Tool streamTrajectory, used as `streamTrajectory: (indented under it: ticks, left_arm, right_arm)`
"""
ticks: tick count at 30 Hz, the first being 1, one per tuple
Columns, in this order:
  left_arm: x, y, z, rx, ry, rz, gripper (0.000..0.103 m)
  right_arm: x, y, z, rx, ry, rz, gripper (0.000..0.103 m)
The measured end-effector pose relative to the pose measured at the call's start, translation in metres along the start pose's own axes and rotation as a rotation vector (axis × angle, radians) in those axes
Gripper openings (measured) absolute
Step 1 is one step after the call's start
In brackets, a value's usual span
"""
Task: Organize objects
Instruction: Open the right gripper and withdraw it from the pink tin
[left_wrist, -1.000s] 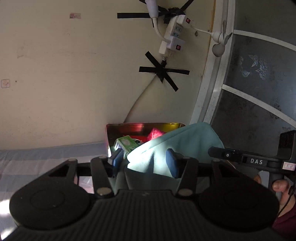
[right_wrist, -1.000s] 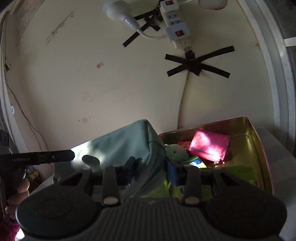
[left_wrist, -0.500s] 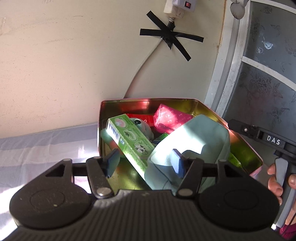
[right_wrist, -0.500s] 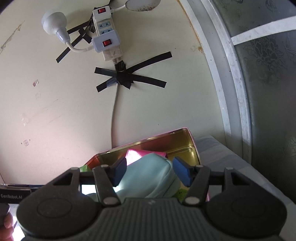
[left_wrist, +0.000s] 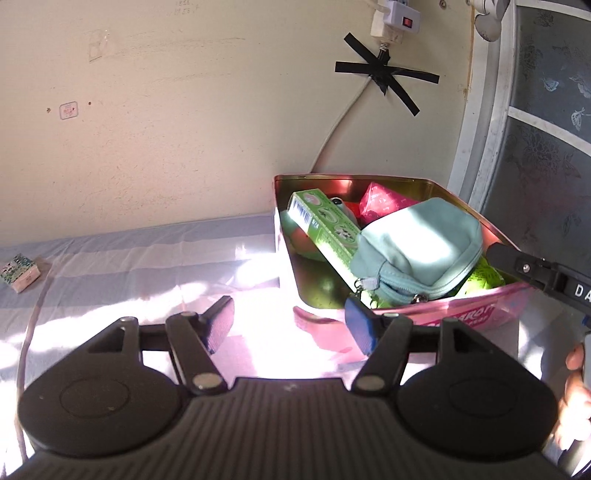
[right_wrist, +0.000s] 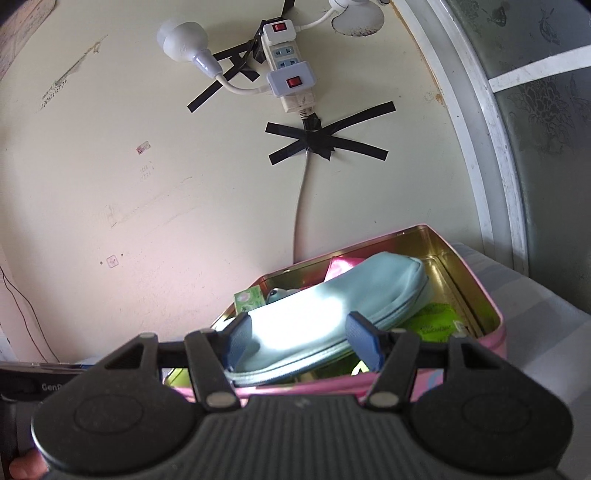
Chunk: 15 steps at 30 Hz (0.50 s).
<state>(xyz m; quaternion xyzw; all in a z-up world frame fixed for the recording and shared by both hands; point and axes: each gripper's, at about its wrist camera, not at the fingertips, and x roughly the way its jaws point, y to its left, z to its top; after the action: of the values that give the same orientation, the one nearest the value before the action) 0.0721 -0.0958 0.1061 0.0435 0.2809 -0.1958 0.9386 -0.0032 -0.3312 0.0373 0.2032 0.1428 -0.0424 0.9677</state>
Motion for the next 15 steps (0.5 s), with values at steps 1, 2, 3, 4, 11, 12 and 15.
streamTrajectory:
  ticks: [1, 2, 3, 4, 11, 12, 15]
  left_arm:
    - [-0.002, 0.003, -0.003, -0.003, 0.0, 0.01, 0.068]
    - [-0.006, 0.006, -0.008, -0.008, 0.0, 0.026, 0.068]
    - [-0.008, 0.01, -0.012, -0.014, 0.002, 0.038, 0.069]
    - [-0.01, 0.013, -0.015, -0.019, 0.004, 0.048, 0.069]
    - [-0.022, 0.026, -0.038, -0.04, 0.02, 0.088, 0.074]
    - [-0.023, 0.026, -0.04, -0.042, 0.02, 0.093, 0.074]
    - [-0.026, 0.026, -0.047, -0.046, 0.03, 0.097, 0.078]
  right_arm:
    - [-0.002, 0.003, -0.003, -0.001, 0.005, -0.001, 0.058]
    - [-0.005, 0.007, -0.007, -0.003, 0.011, -0.001, 0.058]
    - [-0.006, 0.01, -0.01, -0.006, 0.015, -0.002, 0.058]
    - [-0.008, 0.013, -0.013, -0.008, 0.02, -0.004, 0.058]
    - [-0.02, 0.032, -0.035, -0.03, 0.069, -0.001, 0.06]
    - [-0.021, 0.035, -0.038, -0.034, 0.077, 0.001, 0.06]
    - [-0.025, 0.043, -0.045, -0.043, 0.094, 0.009, 0.063]
